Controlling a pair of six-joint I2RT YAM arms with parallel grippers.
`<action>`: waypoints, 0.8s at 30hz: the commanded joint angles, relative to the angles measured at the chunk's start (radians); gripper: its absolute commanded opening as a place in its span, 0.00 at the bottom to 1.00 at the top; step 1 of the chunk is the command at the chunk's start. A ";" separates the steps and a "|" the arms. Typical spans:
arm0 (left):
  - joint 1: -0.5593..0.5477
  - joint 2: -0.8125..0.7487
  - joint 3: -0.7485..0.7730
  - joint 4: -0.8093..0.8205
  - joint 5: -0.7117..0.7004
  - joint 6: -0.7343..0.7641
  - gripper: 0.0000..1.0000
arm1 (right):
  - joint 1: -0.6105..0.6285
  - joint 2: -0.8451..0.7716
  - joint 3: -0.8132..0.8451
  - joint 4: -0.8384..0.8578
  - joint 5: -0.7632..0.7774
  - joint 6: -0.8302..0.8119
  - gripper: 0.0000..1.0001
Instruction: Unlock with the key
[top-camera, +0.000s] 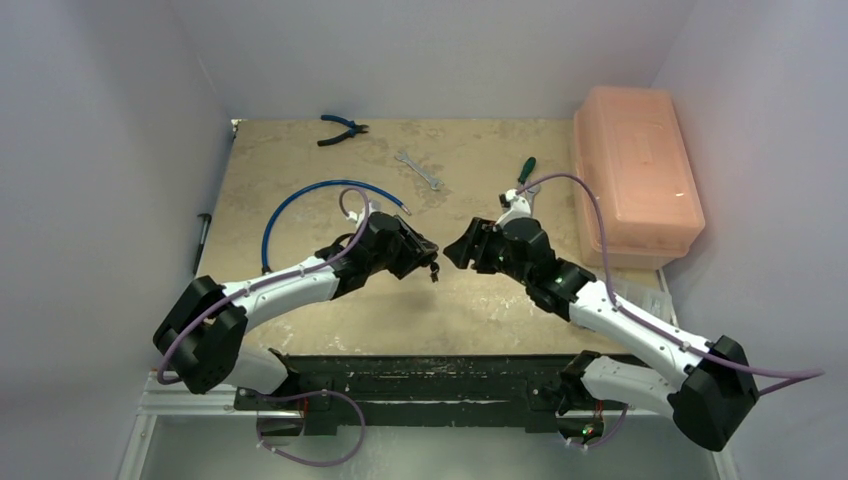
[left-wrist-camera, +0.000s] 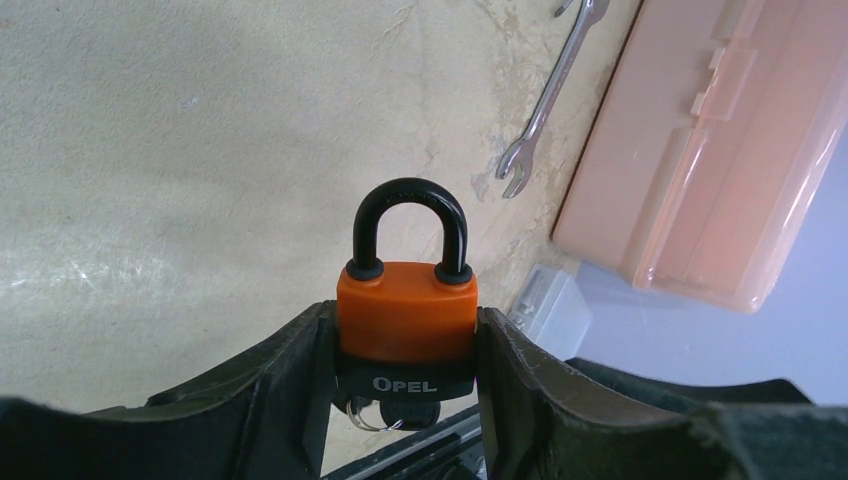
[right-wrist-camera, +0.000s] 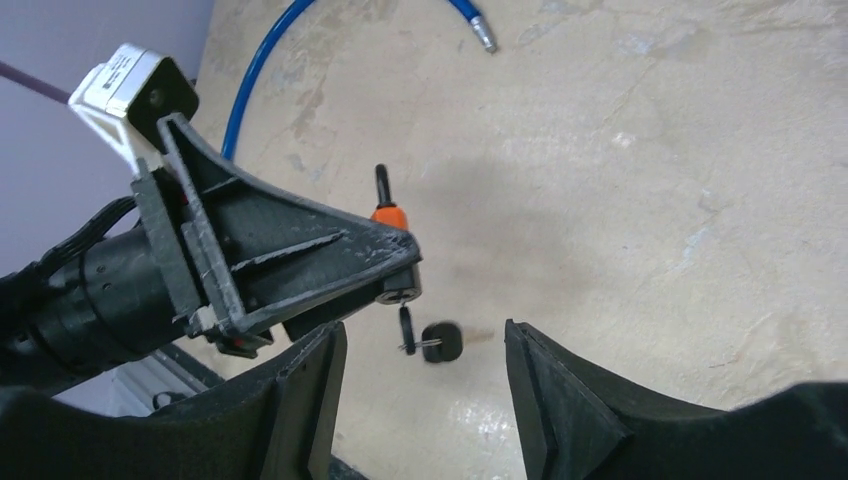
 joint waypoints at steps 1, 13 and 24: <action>-0.001 -0.028 0.014 0.078 0.026 0.118 0.00 | -0.054 -0.013 0.043 -0.076 0.015 0.010 0.66; -0.001 -0.078 -0.052 0.178 0.043 0.362 0.00 | -0.091 0.160 0.301 -0.177 -0.181 -0.001 0.71; -0.003 -0.083 -0.026 0.170 0.051 0.460 0.00 | -0.077 0.351 0.413 -0.248 -0.296 -0.060 0.66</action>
